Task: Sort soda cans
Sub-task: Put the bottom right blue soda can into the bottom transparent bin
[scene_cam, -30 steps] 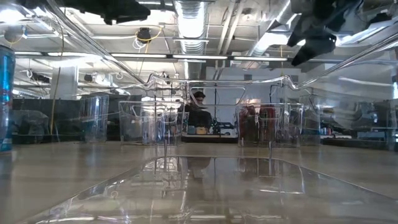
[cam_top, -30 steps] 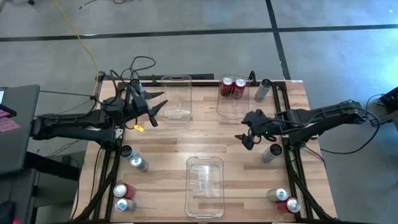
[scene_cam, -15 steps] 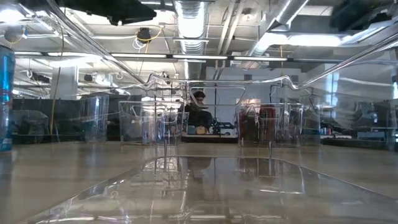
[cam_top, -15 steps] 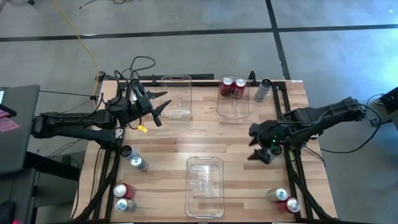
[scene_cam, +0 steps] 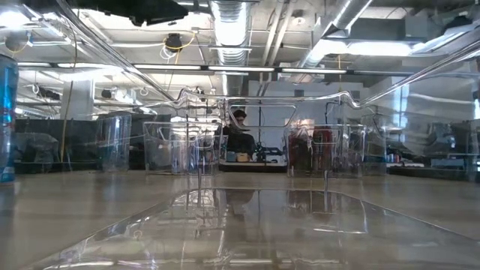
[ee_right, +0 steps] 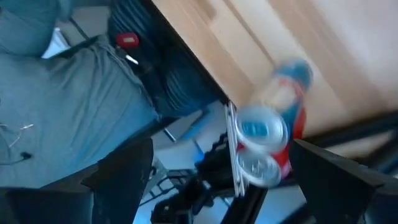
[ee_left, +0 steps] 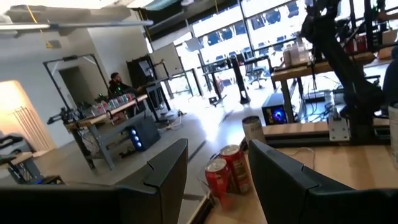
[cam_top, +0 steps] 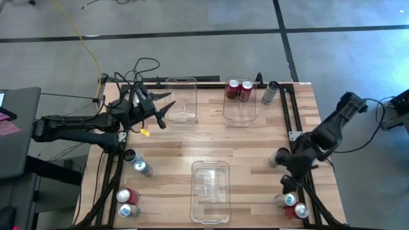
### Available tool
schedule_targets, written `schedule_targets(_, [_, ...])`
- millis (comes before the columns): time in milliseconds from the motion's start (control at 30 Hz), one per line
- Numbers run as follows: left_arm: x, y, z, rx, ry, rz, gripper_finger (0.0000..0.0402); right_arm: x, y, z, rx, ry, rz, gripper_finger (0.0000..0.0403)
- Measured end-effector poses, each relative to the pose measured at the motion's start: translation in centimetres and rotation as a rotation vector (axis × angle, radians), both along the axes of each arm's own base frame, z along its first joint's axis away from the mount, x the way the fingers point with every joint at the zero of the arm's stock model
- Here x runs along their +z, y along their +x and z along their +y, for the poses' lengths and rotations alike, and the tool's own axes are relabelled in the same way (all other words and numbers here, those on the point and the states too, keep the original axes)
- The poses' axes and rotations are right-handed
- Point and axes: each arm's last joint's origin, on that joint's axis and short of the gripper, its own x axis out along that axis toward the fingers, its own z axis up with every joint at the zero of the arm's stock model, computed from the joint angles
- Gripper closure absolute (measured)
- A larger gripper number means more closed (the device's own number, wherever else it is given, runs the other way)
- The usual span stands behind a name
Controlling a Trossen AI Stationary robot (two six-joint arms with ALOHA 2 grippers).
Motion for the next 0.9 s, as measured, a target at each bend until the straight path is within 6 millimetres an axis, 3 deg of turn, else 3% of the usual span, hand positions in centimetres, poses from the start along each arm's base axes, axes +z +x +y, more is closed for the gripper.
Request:
schedule_targets(233, [0.3, 0.0, 0.0, 0.011, 0.059, 0.005, 0.0237, -1.1, -1.0, 1.5, -0.107, -0.122, 0.072, 0.0012])
schedule_targets(900, [1.1, -0.3, 0.0, 0.031, 0.141, -0.050, 0.0237, -4.9, 0.7, 5.6, -0.174, -0.215, 0.292, 0.0012])
